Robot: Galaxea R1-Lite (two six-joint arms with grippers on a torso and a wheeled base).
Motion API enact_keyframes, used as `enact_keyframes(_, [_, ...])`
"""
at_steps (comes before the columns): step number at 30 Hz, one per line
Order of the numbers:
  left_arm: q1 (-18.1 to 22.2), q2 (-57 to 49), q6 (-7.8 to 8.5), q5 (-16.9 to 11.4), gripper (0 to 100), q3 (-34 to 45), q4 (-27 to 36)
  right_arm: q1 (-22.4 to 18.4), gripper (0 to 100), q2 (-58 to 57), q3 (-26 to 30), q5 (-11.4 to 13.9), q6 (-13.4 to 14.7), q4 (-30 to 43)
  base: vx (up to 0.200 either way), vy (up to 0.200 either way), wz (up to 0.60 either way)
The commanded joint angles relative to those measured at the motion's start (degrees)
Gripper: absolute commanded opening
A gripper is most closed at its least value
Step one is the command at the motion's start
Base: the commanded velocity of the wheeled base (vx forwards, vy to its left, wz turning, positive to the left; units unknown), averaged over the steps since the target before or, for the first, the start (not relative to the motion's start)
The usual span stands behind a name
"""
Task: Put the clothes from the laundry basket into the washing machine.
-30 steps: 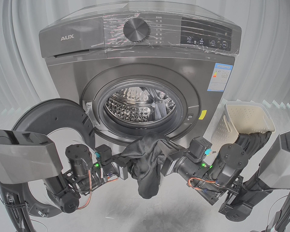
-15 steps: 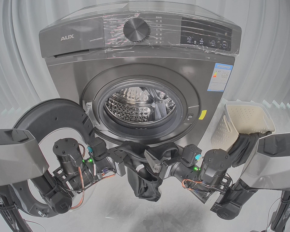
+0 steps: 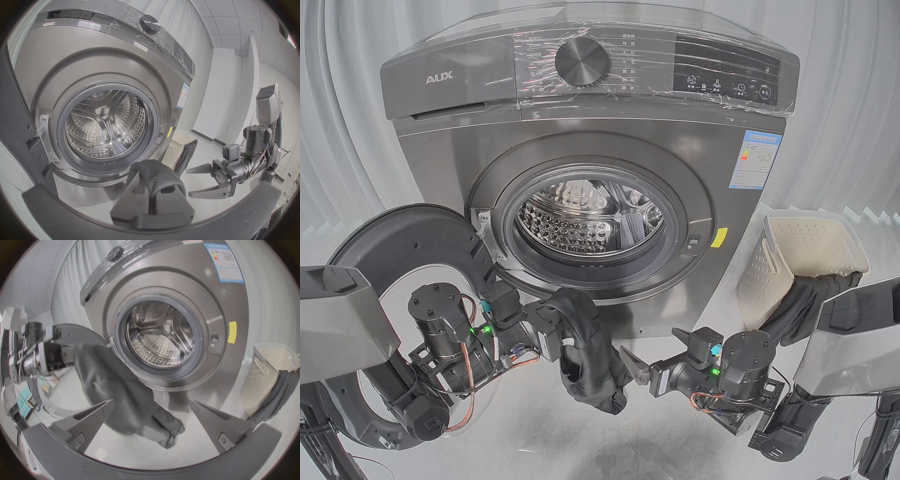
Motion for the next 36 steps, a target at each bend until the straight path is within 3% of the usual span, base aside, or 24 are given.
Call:
enact_keyframes(1, [0.0, 0.0, -0.02, 0.0, 0, 0.0, 0.0, -1.2, 100, 0.3, 4.7, 0.4, 0.0, -0.1, 0.000, 0.000, 0.00])
enact_keyframes(19, [-0.1, 1.4, 0.42, 0.2, 0, 0.1, 0.0, 7.4, 100, 1.4, -7.1, 4.9, -3.2, -0.6, 0.000, 0.000, 0.00])
enact_keyframes(36, [-0.2, 0.8, 0.16, 0.2, 0, 0.2, 0.0, 3.9, 100, 9.8, -16.5, 4.8, -4.5, 0.4, 0.000, 0.000, 0.00])
